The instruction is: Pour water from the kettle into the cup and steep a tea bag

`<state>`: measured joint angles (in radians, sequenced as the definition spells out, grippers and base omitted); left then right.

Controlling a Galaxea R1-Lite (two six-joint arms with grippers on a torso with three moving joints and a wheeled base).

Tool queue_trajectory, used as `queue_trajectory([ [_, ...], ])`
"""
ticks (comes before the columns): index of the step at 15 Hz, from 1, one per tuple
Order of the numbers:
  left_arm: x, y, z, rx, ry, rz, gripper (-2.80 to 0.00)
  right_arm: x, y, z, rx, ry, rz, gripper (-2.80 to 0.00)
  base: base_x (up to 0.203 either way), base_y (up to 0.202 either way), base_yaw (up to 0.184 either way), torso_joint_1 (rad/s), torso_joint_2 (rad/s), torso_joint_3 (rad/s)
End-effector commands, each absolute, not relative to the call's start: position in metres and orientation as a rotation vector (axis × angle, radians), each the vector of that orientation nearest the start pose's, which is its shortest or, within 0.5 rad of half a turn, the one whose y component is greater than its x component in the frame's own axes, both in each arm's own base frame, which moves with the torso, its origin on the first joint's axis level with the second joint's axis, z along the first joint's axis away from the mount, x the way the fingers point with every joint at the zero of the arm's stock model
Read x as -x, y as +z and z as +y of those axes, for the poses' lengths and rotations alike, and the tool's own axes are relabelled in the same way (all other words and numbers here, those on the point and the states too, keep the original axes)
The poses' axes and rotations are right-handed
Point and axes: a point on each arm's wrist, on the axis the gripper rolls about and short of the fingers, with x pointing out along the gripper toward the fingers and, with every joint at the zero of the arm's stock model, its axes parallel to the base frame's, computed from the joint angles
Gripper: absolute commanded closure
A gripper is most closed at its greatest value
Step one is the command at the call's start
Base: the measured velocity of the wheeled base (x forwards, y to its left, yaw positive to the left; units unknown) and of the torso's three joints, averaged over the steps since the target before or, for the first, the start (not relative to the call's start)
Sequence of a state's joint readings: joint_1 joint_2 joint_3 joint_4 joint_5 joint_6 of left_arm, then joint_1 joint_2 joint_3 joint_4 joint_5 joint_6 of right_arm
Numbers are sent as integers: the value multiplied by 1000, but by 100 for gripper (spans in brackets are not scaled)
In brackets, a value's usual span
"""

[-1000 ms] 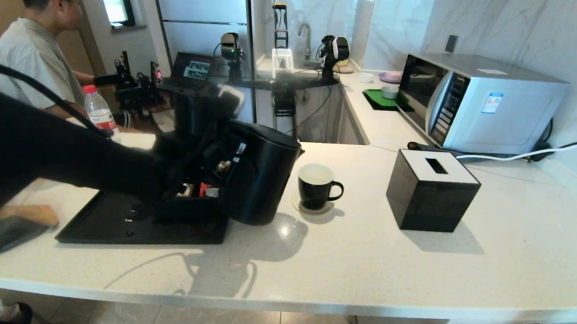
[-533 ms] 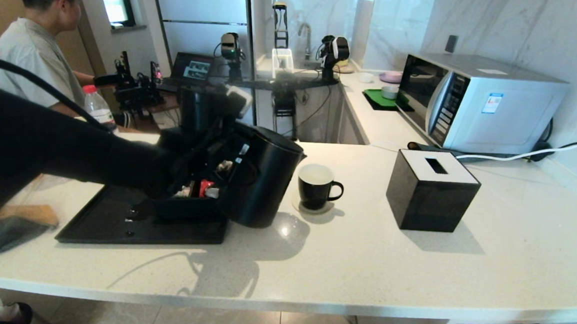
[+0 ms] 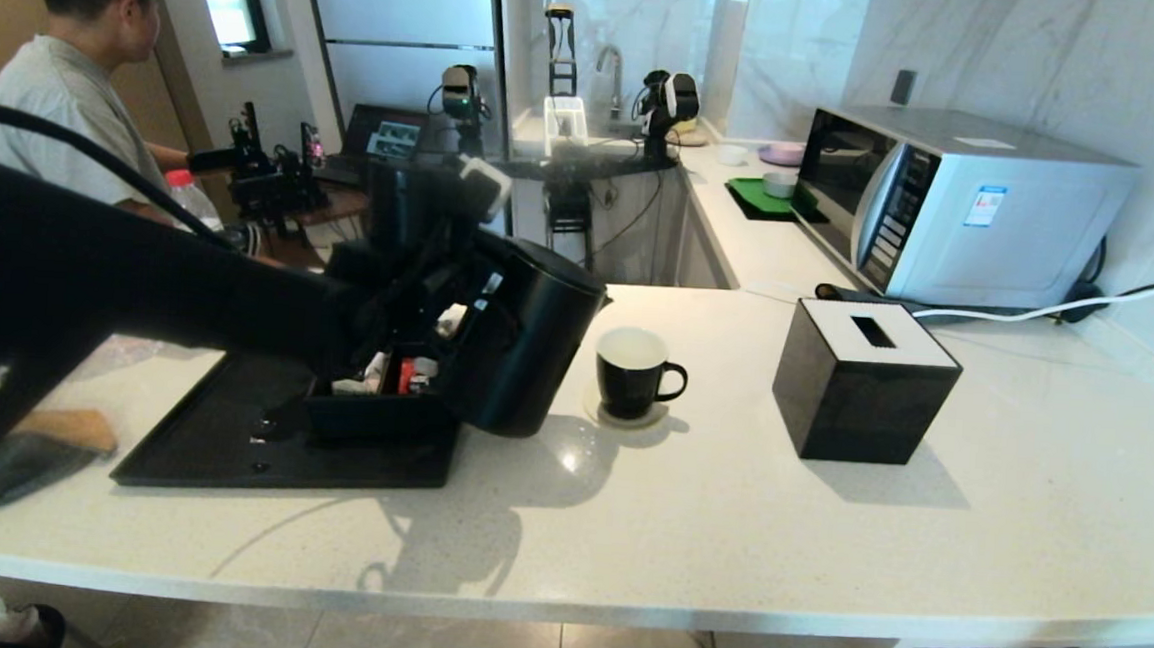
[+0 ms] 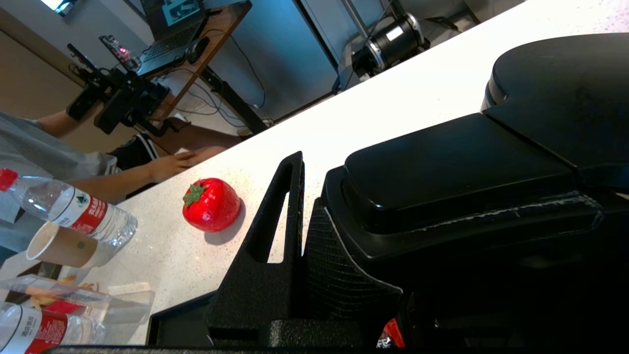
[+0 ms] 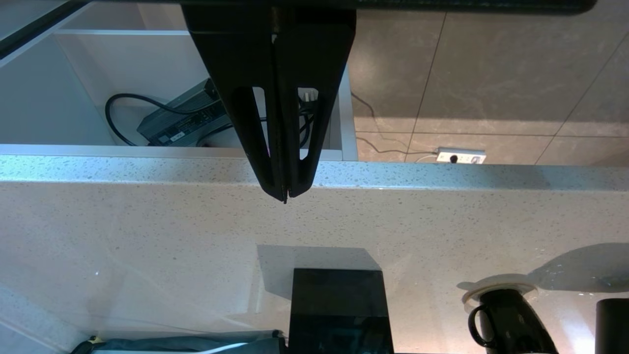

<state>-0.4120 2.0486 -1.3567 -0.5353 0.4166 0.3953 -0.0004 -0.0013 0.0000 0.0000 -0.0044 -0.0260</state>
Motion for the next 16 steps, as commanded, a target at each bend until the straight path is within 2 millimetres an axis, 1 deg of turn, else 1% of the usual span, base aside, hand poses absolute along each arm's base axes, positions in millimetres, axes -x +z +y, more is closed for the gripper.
queue_trajectory([
  [1, -391, 194, -161, -465, -22, 146, 0, 23, 75, 0, 27, -5, 0, 0, 0, 0, 0, 0, 0, 0],
  [8, -399, 193, -163, -502, -22, 141, 0, 23, 75, 0, 26, -5, 0, 0, 0, 0, 0, 0, 0, 0],
  [12, -406, 195, -166, -548, -21, 123, 0, 23, 75, 0, 26, -6, 0, 0, 0, 0, 0, 0, 0, 0],
  [16, -407, 194, -168, -575, -26, 123, 0, 23, 75, 0, 26, -6, 0, 0, 0, 0, 0, 0, 0, 0],
])
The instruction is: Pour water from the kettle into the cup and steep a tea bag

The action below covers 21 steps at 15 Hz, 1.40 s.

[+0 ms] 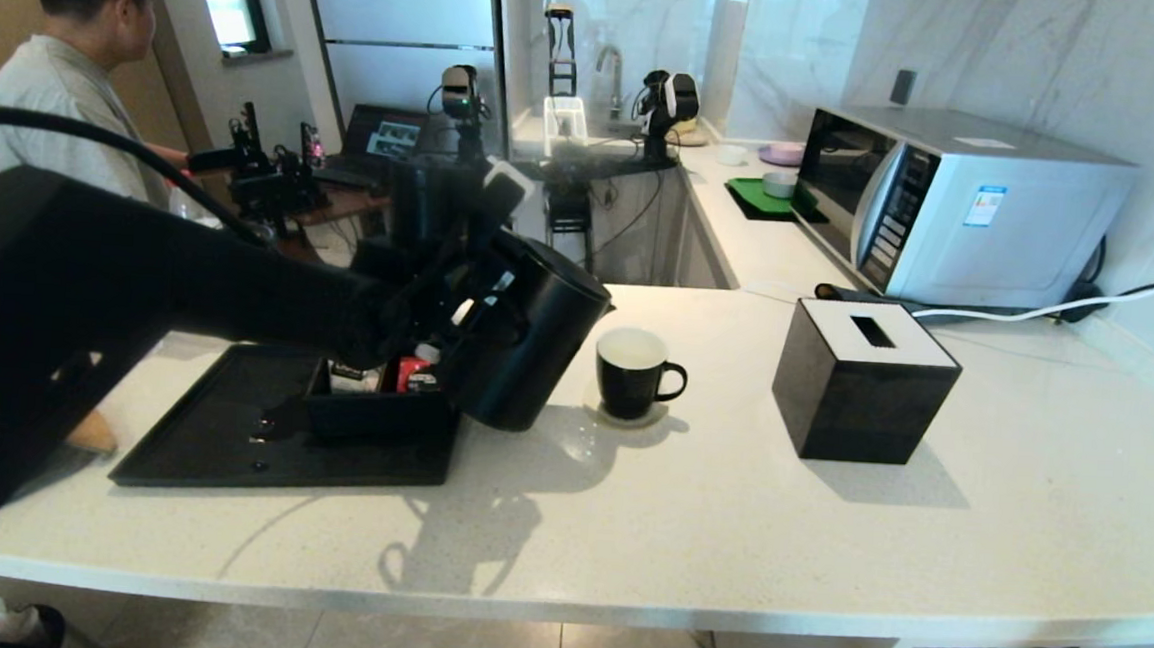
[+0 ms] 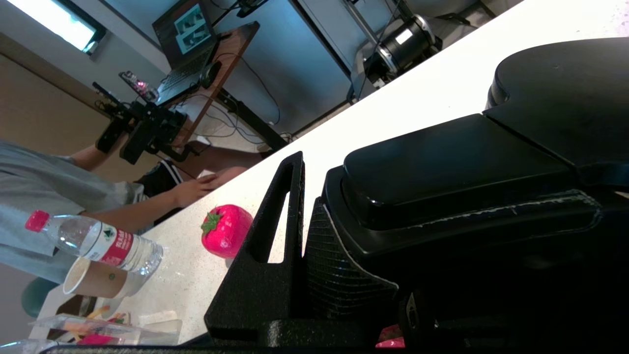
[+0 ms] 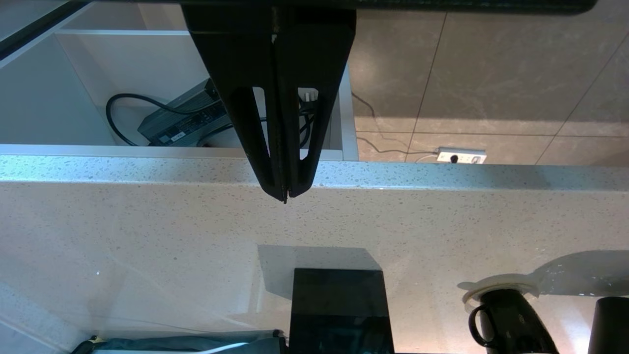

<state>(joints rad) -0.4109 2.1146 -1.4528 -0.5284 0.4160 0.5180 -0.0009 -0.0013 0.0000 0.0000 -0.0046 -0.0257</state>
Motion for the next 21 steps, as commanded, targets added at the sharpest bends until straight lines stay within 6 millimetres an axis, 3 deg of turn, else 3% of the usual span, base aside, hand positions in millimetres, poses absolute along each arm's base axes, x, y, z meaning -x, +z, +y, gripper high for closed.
queue_trajectory([
  [1, -407, 194, -169, -581, -28, 122, 0, 23, 75, 0, 27, -6, 0, 0, 0, 0, 0, 0, 0, 0],
  [10, -407, 196, -170, -644, -35, 112, 0, 23, 75, 0, 26, -5, 0, 0, 0, 0, 0, 0, 0, 0],
  [21, -412, 199, -187, -691, -59, 75, 0, 23, 75, 0, 27, -5, 0, 0, 0, 0, 0, 0, 0, 0],
])
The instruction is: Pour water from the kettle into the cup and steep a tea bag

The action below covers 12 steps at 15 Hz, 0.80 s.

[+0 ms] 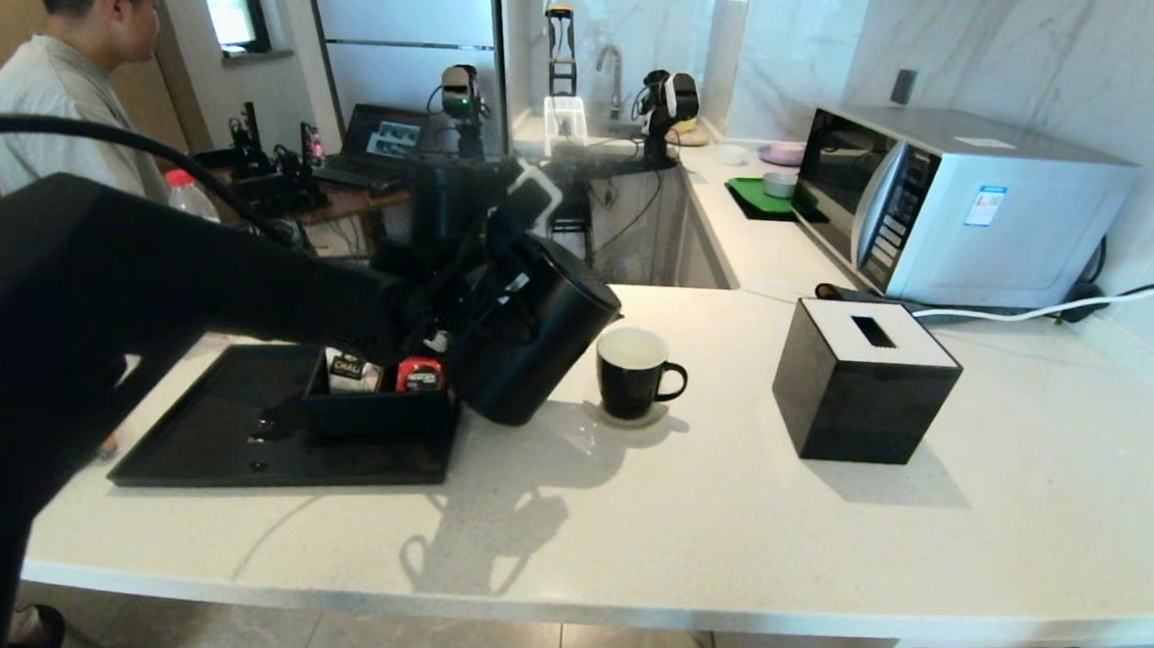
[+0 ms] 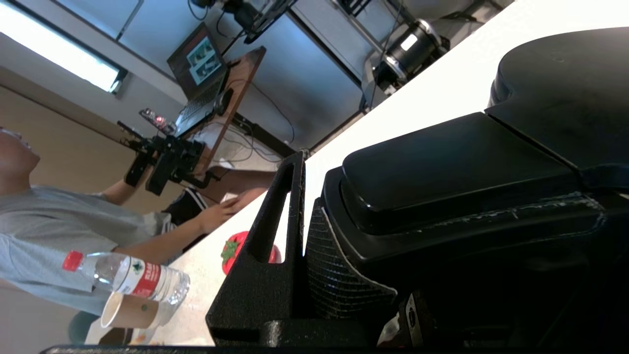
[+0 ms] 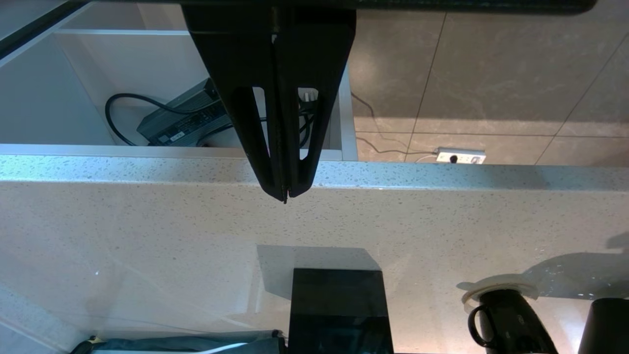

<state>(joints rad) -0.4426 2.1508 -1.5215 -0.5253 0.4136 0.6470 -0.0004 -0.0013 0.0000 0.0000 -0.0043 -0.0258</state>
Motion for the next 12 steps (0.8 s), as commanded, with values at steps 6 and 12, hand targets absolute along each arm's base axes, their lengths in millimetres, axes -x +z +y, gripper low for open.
queue_trajectory([
  [6, -413, 201, -194, -708, -80, 105, 0, 23, 75, 0, 27, -5, 0, 0, 0, 0, 0, 0, 0, 0],
  [12, -412, 202, -192, -766, -83, 111, 0, 23, 75, 0, 27, -5, 0, 0, 0, 0, 0, 0, 0, 0],
])
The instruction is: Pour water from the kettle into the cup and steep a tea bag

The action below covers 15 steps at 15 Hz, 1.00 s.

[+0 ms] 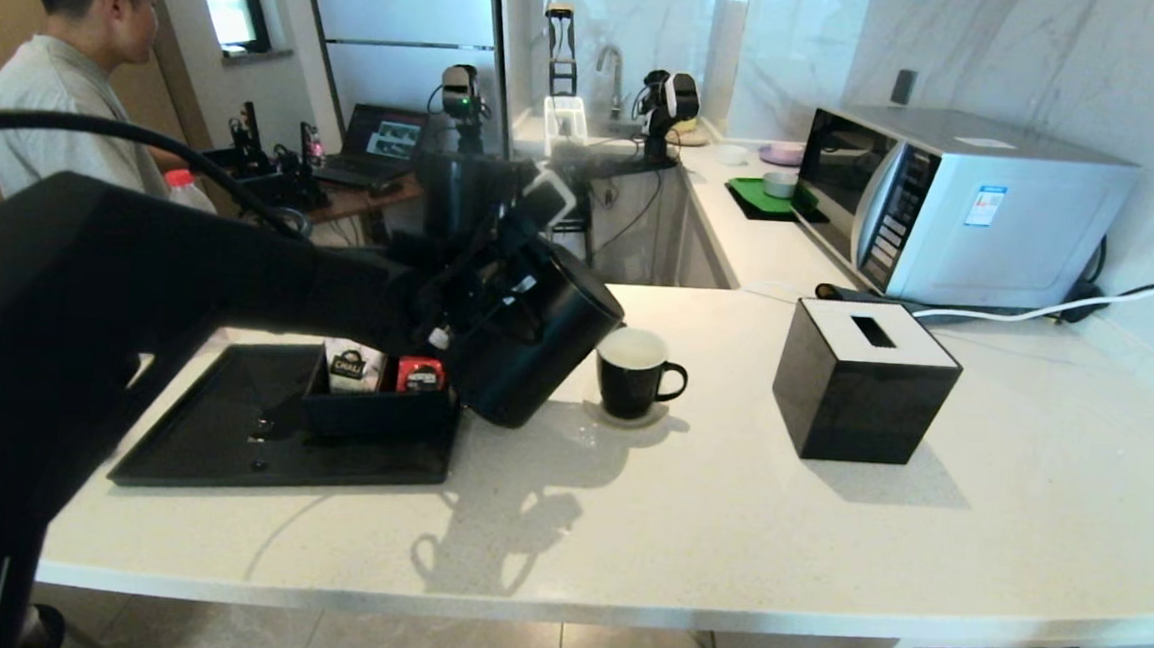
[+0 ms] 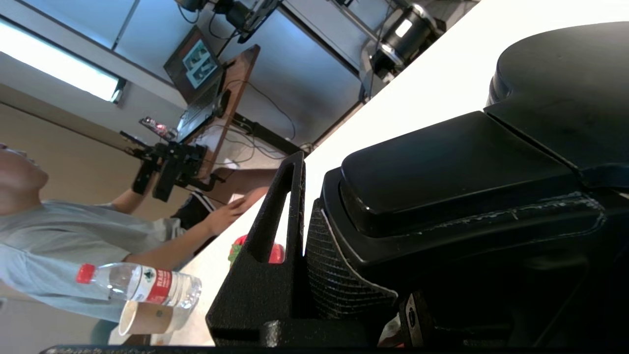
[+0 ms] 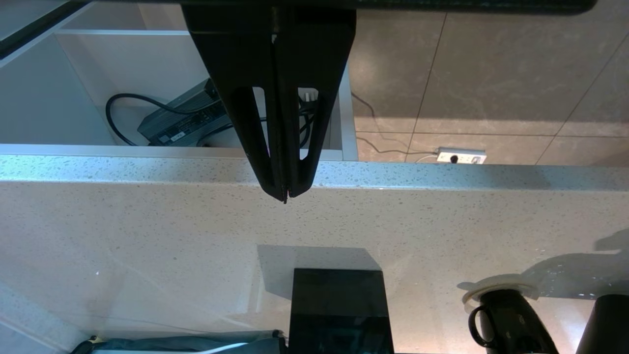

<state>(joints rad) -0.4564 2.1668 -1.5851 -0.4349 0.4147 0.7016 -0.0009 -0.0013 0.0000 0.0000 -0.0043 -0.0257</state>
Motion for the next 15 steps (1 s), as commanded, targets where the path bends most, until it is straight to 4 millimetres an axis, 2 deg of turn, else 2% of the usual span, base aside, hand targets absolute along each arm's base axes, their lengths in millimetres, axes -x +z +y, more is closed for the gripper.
queue_trajectory([
  [1, -412, 202, -192, -771, -85, 117, 0, 23, 75, 0, 28, -6, 0, 0, 0, 0, 0, 0, 0, 0],
  [15, -413, 213, -190, -833, -99, 170, 0, 23, 75, 0, 27, -6, 0, 0, 0, 0, 0, 0, 0, 0],
])
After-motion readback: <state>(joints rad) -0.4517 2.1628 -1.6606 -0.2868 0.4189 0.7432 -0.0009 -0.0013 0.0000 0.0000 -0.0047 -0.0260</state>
